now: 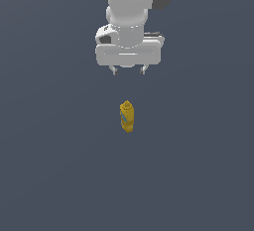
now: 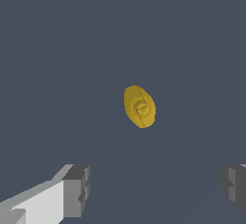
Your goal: Pick up the object and move it to a goal position.
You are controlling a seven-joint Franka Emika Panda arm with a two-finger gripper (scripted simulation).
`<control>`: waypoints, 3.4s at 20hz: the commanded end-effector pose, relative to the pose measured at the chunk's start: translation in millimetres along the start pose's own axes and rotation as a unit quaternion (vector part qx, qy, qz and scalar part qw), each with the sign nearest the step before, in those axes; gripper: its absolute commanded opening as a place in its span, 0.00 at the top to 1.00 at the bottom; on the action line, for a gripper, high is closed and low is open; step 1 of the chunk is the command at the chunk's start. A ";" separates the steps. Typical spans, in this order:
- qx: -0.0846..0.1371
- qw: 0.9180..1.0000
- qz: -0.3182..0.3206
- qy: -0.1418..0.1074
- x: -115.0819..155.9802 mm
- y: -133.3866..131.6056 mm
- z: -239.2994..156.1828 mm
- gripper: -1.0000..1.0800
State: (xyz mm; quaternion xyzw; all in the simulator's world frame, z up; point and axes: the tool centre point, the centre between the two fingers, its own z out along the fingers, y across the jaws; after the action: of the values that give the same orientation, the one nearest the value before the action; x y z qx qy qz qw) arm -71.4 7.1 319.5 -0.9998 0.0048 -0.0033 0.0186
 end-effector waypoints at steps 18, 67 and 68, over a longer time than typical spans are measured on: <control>-0.007 1.000 0.019 -0.015 -6.2 28.4 9.4 0.04; -0.018 0.985 -0.170 -0.006 34.0 12.5 149.0 1.00; -0.018 0.985 -0.170 -0.006 34.0 12.5 149.0 1.00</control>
State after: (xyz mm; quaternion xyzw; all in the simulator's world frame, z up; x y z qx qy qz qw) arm -36.4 -0.1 171.1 -0.9863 -0.1649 -0.0002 0.0000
